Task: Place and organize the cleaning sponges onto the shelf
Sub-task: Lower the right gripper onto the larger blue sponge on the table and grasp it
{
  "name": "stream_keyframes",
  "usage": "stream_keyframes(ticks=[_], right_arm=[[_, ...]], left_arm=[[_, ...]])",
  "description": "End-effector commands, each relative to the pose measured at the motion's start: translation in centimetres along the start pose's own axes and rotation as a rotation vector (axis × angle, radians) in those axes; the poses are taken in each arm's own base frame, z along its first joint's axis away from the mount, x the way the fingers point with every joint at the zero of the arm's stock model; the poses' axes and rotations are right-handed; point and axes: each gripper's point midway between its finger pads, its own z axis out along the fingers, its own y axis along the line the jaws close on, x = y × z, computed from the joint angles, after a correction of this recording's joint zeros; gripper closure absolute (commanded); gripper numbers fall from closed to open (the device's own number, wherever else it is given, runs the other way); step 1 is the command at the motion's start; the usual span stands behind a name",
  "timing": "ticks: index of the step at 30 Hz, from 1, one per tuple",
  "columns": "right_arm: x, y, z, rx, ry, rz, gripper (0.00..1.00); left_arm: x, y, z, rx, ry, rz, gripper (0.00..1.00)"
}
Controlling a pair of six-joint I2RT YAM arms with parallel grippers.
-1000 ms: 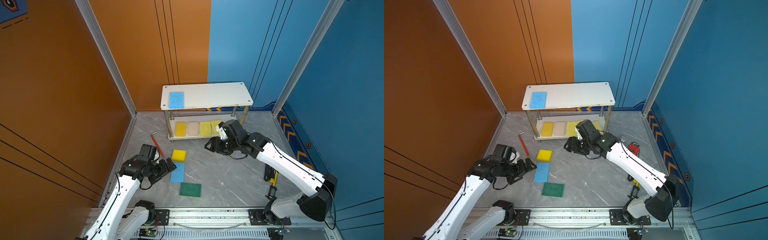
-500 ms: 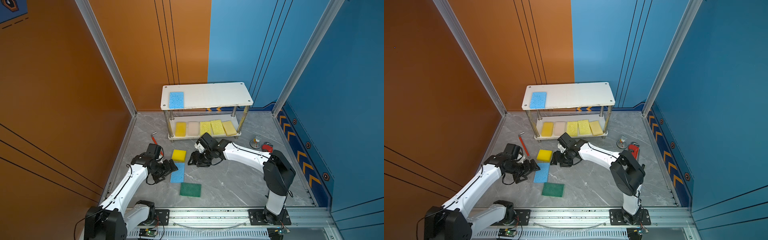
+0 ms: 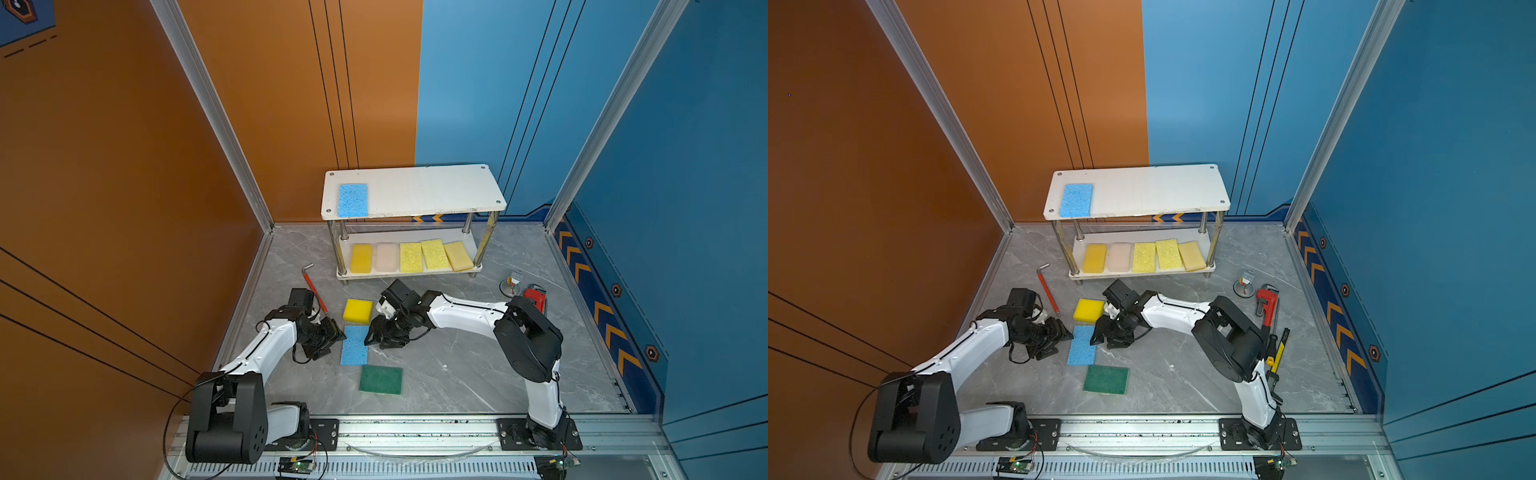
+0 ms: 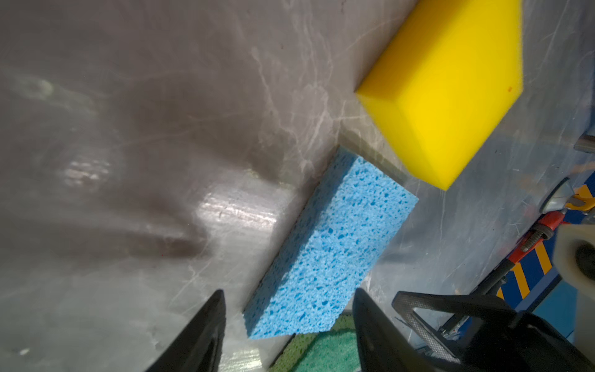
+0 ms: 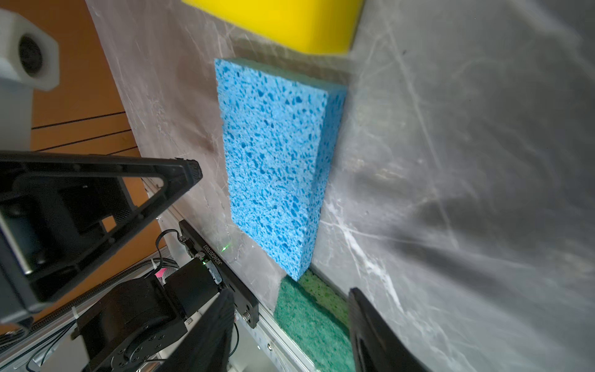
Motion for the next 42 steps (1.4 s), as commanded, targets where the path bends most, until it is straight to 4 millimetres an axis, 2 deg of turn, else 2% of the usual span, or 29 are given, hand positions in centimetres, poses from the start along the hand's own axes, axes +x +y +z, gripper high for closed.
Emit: stream_keyframes(ticks=[1,12,13,15,19,23,28,38,39,42], right_arm=[[-0.2,1.1,0.7,-0.023,0.007,-0.003,0.44],[-0.1,1.2,2.0,-0.020,0.004,0.009,0.55],[-0.2,0.2,2.8,0.000,0.012,0.027,0.57],[-0.4,-0.1,2.8,0.009,0.003,0.035,0.61],[-1.1,-0.6,2.5,0.028,-0.028,0.054,0.72],[-1.7,-1.1,2.3,0.042,-0.049,0.074,0.73],[-1.9,-2.1,2.2,0.073,-0.056,0.094,0.74],[-1.9,-3.1,1.1,0.161,-0.074,0.074,0.98],[-1.9,-2.3,0.2,0.149,-0.089,0.059,1.00],[-1.8,-2.0,-0.9,0.154,-0.098,0.044,1.00]], left_arm=[[0.6,-0.4,1.0,0.052,0.033,0.022,0.36],[2.2,-0.6,2.6,0.066,0.069,0.032,0.37],[2.3,-0.7,2.8,0.069,0.076,0.034,0.37],[2.6,-0.8,3.1,0.071,0.086,0.042,0.38],[3.0,-1.1,3.3,0.084,0.088,0.038,0.43],[3.3,-1.5,3.5,0.105,0.089,0.027,0.53],[3.8,-1.6,3.7,0.117,0.108,0.029,0.54],[3.9,-1.8,3.6,0.133,0.117,0.023,0.55],[3.9,-1.9,3.6,0.136,0.116,0.021,0.55],[3.7,-2.1,3.2,0.154,0.109,0.014,0.49]])
